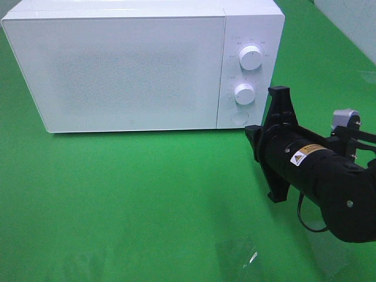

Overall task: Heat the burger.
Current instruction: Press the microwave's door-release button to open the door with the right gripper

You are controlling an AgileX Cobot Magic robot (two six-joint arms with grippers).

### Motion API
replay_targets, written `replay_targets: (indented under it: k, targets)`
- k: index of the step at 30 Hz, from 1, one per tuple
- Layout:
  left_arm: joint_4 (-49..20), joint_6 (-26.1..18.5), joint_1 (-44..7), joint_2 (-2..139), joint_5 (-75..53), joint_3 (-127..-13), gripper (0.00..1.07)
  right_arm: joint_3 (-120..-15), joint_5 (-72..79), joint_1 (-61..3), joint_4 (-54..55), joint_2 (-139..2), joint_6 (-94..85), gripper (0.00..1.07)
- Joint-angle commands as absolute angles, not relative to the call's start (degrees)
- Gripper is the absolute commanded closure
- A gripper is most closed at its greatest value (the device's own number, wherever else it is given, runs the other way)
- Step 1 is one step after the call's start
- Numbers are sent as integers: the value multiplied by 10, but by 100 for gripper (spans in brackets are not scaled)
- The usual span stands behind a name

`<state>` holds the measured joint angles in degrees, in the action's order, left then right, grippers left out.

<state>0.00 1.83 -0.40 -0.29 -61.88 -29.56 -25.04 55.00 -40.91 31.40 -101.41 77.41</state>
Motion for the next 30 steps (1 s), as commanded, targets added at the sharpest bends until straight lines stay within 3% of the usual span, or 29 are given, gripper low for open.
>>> replay_targets:
  k: [1,10,30]
  targets:
    - [0,17,-2,-5,-611,-296,5,-265,548,-407,312,-1034,784,107]
    - [0,17,-2,-5,-611,-296,5,-299,559,-407,320,-1089,792,107]
    - [0,17,-2,-5,-611,-296,5,-412,556,-315,273,-1169,769,107]
